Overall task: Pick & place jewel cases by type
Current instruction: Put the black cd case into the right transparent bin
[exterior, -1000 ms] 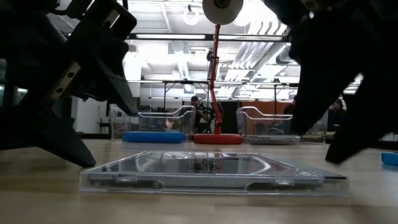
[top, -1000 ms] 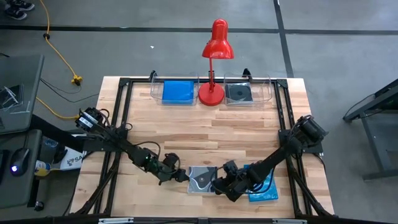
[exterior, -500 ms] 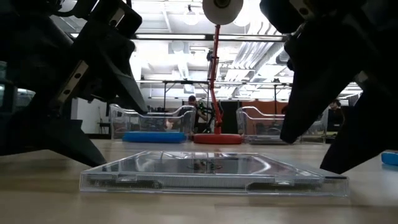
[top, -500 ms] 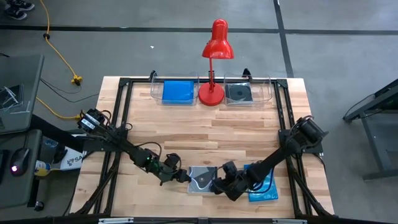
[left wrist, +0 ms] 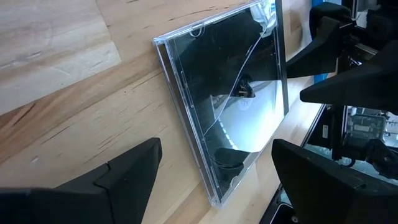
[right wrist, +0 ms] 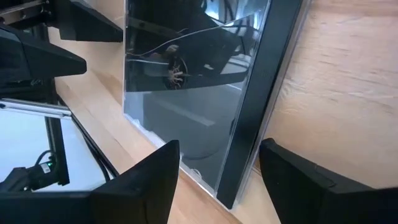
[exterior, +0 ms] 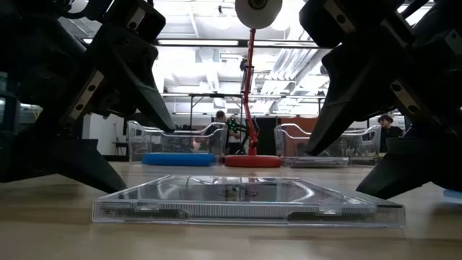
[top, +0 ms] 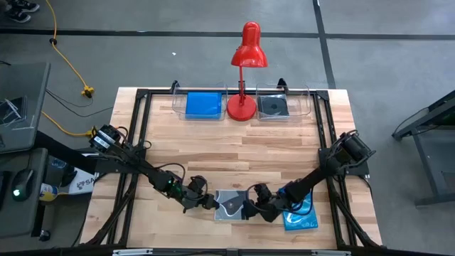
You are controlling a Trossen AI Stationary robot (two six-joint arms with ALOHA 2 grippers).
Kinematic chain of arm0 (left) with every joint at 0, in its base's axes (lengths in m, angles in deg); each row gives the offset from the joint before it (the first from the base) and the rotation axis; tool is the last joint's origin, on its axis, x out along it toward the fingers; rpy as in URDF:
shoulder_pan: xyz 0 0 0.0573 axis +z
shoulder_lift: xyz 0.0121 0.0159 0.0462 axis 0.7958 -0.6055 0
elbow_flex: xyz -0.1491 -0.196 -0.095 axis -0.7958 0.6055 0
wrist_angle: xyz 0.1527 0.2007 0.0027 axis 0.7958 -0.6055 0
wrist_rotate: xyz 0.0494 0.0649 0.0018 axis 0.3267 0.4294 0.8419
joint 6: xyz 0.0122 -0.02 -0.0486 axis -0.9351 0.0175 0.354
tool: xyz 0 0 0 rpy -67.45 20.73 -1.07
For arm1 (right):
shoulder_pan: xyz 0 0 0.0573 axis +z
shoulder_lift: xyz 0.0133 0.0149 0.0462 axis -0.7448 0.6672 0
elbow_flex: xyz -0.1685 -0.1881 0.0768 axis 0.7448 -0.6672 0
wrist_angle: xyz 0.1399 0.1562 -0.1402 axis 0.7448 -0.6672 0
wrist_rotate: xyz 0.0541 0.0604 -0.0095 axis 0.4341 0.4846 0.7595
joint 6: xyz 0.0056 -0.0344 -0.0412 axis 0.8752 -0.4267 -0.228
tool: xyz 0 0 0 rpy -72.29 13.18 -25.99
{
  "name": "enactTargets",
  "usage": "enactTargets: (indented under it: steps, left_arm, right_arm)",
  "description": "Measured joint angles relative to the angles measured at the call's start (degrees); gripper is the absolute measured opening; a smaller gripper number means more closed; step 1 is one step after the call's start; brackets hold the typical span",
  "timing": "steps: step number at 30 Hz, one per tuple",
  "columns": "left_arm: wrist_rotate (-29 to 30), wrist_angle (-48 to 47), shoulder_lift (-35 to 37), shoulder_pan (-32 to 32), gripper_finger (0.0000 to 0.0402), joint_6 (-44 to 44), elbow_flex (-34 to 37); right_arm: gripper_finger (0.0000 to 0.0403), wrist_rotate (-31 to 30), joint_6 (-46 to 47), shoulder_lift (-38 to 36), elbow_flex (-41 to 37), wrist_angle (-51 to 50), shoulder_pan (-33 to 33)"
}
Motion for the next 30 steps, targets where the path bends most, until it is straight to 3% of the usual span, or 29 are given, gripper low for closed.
enactTargets:
  steps: [30]
  left_arm:
    - [1.6, 0.7, -0.5, 0.0, 0.0312, -2.0, 0.0]
  right_arm:
    - [0.0216, -5.2, -7.6, 0.4, -0.3, 7.3, -2.6]
